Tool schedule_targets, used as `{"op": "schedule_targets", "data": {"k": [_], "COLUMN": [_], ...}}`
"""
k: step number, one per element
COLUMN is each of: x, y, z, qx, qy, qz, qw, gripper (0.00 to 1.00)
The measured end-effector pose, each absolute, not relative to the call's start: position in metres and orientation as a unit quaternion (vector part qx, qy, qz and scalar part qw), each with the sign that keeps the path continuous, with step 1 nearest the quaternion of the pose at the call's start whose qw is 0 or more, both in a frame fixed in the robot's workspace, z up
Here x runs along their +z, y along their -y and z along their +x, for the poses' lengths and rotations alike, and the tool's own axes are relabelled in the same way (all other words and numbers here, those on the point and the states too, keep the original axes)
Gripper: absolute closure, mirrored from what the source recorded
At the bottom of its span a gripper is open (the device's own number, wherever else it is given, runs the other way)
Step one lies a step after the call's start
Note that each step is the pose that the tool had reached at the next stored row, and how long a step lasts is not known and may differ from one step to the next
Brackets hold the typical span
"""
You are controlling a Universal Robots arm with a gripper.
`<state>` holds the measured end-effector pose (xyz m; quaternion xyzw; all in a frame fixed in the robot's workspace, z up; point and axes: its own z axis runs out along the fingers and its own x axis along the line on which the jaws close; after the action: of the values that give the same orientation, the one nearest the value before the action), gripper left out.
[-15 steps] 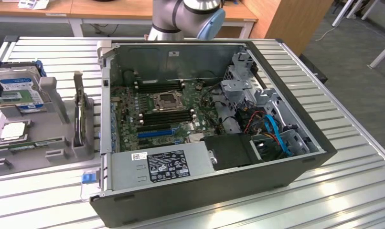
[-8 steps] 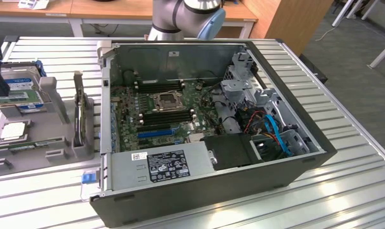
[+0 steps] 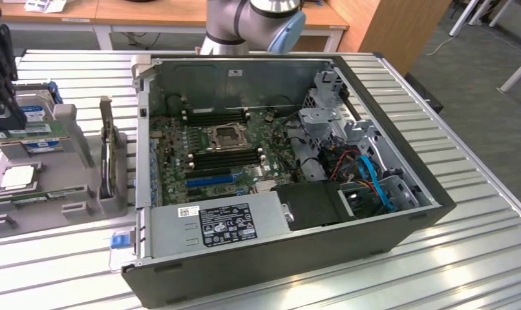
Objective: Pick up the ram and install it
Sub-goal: 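Pick up the ram and move it above insertion slot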
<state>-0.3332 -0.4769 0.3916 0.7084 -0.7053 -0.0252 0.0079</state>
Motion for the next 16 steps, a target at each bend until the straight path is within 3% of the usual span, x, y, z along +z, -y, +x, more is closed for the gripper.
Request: {"op": "schedule_targets", "data": {"k": [16], "x": [0.392], "y": [0.477], "z": [-0.308], "qx": [-0.025], "qy": [0.705], "qz": [0.708], "qw": [0.008], "gripper": [0.88]}}
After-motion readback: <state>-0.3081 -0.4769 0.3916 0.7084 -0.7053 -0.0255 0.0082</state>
